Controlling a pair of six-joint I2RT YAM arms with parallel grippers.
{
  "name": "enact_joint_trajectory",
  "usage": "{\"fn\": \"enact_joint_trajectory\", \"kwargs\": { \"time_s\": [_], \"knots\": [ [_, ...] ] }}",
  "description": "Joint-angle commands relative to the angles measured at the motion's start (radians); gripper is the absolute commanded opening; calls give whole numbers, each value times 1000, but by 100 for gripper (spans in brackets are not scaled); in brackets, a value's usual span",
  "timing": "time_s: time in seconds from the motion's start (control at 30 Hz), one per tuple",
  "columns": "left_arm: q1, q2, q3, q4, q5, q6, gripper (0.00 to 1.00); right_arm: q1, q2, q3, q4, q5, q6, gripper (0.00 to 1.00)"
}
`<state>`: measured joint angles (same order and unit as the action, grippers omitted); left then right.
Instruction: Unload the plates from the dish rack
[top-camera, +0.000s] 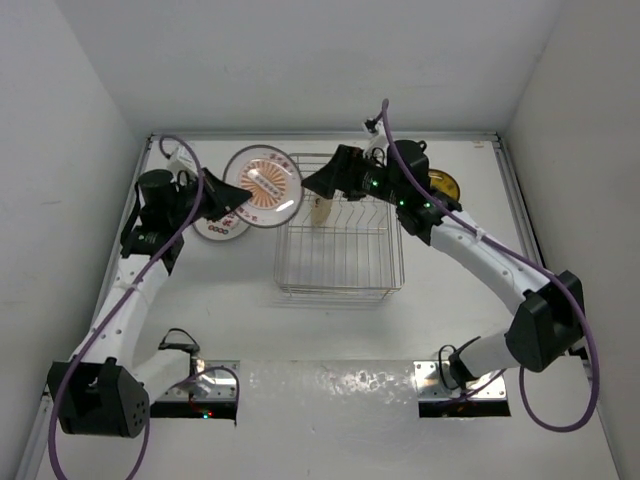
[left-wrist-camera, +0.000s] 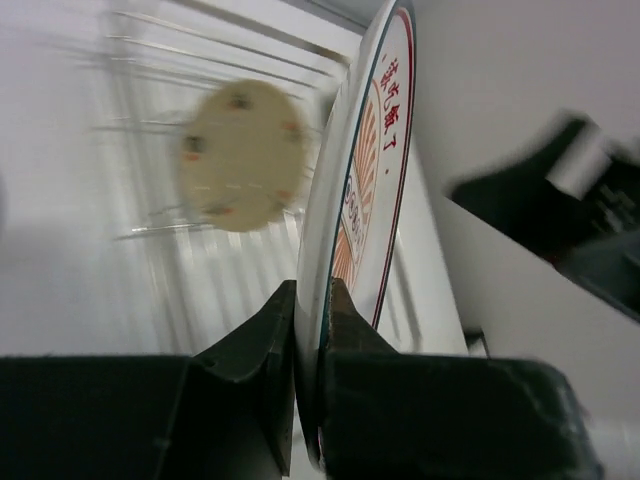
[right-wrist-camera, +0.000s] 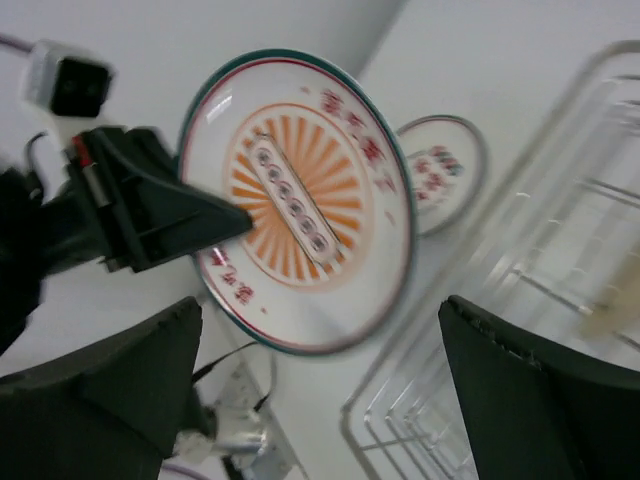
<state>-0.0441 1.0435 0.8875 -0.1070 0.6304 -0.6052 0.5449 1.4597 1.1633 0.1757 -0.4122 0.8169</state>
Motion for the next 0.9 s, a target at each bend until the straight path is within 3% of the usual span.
{"fn": "enact_joint_trajectory", "kwargs": {
  "time_s": [0.0, 0.07, 0.17, 0.4, 0.63, 0.73, 0.77, 0.83, 0.87],
  "knots": [
    [76, -30, 22, -158, -398, -73, 0, -17, -67, 68, -290, 289, -87, 99],
    [145, -27, -19, -178, -470, -123, 0, -17, -81, 82, -411, 453, -128, 99],
    [200, 9, -57, -189, -567, -168, 0, -17, -105, 81, -487, 548, -176, 99],
    [228, 239, -53, -123, -598, -219, 1, -17, -134, 62, -530, 589, -251, 99],
    [234, 420, 19, -76, -537, -215, 18, -17, -67, 105, -594, 575, -321, 99],
    [236, 475, 33, -72, -493, -206, 51, -17, -24, 160, -652, 633, -318, 99],
    [234, 513, 44, -83, -485, -202, 71, -17, 20, 183, -672, 647, -315, 99],
    [225, 555, 74, -118, -459, -179, 100, -14, 74, 260, -729, 674, -300, 99],
    [222, 593, 86, -131, -459, -168, 100, -5, 127, 283, -739, 678, -295, 99]
  ]
}}
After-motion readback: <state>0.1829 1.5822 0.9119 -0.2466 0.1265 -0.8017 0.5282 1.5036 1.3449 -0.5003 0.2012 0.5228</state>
